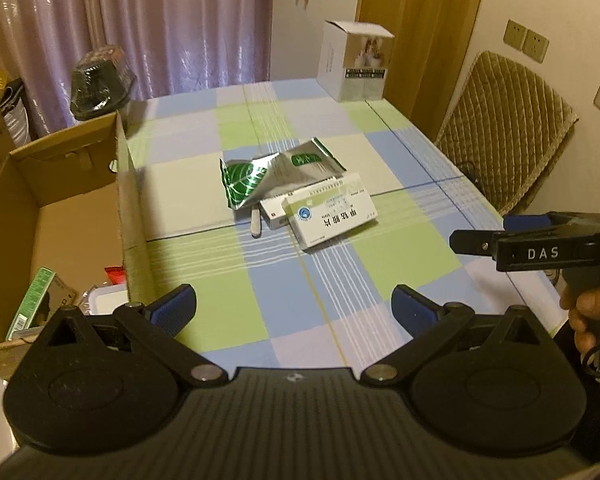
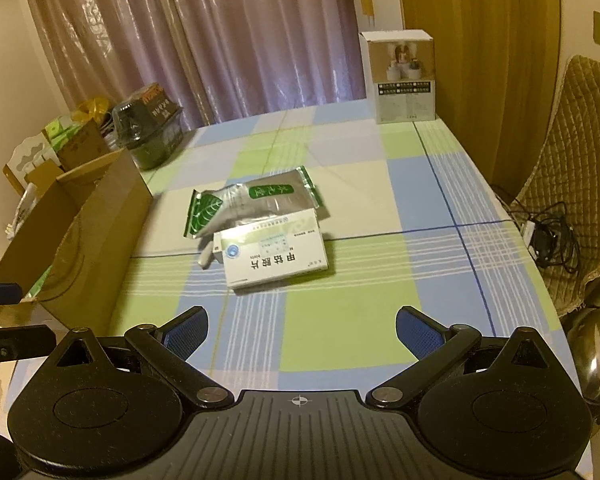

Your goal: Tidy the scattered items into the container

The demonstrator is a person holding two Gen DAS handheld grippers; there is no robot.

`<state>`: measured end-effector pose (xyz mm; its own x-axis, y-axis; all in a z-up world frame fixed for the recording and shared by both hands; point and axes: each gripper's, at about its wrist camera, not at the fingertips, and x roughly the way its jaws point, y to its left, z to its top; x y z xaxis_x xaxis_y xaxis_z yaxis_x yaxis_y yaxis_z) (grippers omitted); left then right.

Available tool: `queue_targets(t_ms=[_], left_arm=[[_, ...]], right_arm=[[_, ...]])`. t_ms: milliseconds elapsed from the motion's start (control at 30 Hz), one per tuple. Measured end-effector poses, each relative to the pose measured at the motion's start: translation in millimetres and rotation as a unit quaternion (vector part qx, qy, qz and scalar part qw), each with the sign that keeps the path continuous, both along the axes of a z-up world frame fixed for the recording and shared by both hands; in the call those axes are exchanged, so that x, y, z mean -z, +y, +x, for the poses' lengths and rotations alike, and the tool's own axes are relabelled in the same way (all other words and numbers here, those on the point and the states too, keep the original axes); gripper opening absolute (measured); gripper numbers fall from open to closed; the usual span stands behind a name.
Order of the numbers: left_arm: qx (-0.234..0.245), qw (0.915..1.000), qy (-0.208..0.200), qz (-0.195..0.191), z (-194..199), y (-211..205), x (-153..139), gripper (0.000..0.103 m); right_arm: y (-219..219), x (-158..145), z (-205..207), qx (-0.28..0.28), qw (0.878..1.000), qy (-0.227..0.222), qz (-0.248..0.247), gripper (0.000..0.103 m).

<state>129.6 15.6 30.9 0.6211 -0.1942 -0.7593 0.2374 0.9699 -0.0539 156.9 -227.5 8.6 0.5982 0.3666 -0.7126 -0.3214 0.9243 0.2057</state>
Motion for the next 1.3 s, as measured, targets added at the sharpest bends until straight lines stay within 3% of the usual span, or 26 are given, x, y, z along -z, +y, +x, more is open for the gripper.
queue_targets(t_ms=[267, 400, 667, 900, 1067, 1300], left_arm=[[0.012, 0.9998, 0.015, 0.006, 18.4, -6.9, 17.4, 0.102], [0.026, 0.9994, 0.018, 0.018, 26.9, -11.9, 25.4, 0.102], [0.059, 0.9971, 0.023, 0.043, 45.3, -16.0, 39.7, 0.102], [0.108, 0.9912, 0.017, 0.074, 66.8, -24.9, 48.6, 0.102], [0.135, 0.9868, 0.011, 0.089, 87.2, -27.9, 52.0, 0.102], [0.161, 0.9802, 0.007, 0.115, 109.1, -32.7, 62.1, 0.102]], right_arm=[[5.7, 14.5, 17.5, -0.027, 0.999, 0.004, -0.017, 0.103], [14.8, 20.4, 26.3, -0.069, 0.997, -0.006, -0.041, 0.103], [38.7, 38.2, 52.8, -0.194, 0.972, -0.052, -0.125, 0.103], [62.3, 60.6, 69.0, -0.319, 0.917, -0.108, -0.215, 0.103], [80.0, 75.9, 80.9, -0.375, 0.880, -0.136, -0.256, 0.103], [104.6, 105.0, 94.7, -0.454, 0.814, -0.164, -0.323, 0.103]])
